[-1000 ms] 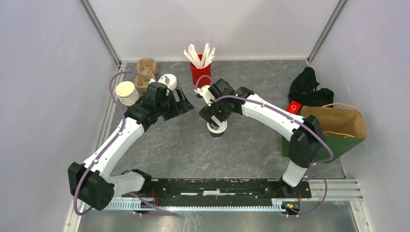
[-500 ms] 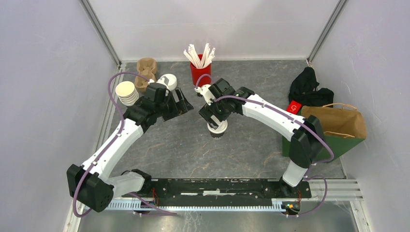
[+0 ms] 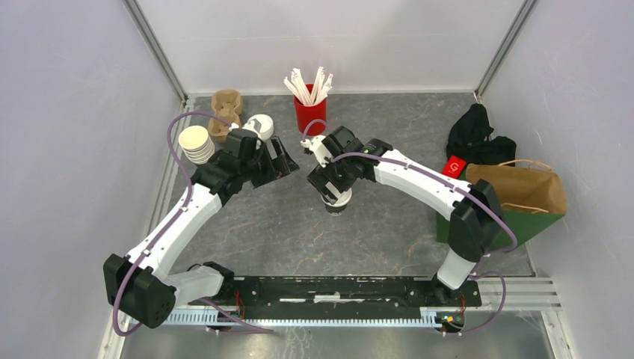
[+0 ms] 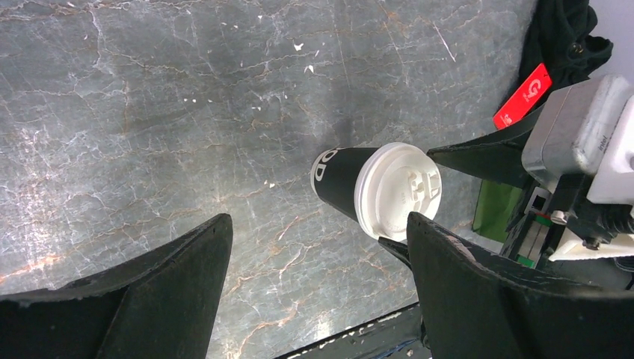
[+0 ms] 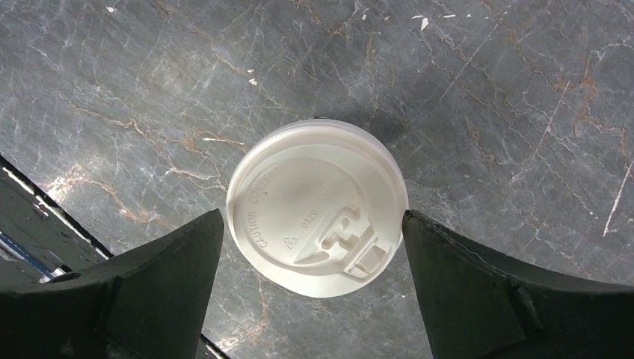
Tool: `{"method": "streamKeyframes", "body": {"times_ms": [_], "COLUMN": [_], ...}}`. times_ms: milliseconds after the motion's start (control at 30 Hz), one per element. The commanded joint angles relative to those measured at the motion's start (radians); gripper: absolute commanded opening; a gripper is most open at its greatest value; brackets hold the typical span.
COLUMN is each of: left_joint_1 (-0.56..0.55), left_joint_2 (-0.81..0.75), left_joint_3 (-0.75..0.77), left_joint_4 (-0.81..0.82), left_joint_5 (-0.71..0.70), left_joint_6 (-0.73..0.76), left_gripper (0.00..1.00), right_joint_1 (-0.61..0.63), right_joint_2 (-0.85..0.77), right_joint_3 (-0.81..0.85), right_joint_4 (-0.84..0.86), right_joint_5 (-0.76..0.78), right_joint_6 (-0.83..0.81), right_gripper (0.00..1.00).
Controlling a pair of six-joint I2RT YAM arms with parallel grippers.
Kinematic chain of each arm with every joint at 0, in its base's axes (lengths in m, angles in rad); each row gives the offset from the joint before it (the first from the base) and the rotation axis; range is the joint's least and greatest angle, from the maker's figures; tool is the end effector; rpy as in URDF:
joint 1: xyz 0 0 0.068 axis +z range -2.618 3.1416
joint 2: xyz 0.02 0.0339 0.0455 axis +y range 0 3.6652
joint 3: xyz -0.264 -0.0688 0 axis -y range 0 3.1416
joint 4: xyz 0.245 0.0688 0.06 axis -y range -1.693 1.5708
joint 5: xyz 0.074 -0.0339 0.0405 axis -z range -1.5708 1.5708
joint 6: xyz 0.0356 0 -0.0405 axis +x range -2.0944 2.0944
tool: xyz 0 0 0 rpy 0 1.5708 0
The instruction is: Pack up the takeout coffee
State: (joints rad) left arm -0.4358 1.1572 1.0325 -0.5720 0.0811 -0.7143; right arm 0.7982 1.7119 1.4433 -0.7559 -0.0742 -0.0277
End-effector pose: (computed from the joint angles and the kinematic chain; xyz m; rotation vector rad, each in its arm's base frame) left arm 0.2240 -0.1075 0.3140 -0.2835 2.3454 -0.6806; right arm 0.2537 0.2640 0.2741 -1.0840 2.4057 0.3685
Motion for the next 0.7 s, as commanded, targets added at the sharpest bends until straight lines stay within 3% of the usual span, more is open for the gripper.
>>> {"method": "streamKeyframes", "body": {"times_ms": [0, 200, 667], "left_joint_1": [0.005, 0.005, 0.005], "left_joint_2": [-0.021, -0.019, 0.008], "left_joint_3": [-0.009, -0.008, -0.002], "left_joint_4": [0.024, 0.025, 0.042], "left_joint_5": [0.000, 0.000, 0.020], "left_joint_6": [-0.028, -0.027, -0.015], "left_gripper": [0.92, 0.92, 0.92], "right_joint_1": [0.012, 0.015, -0.023], "right_joint_2": [-0.016, -0.011, -0.030], "right_joint_3": [-0.001, -0.016, -0.083], "right_joint_4": [0.023, 0.024, 0.074], "right_joint_5": [0.036, 0.068, 0.246], "right_joint_6": [-0.005, 0.000, 0.016], "right_gripper": [0.95, 0.88, 0.84]}}
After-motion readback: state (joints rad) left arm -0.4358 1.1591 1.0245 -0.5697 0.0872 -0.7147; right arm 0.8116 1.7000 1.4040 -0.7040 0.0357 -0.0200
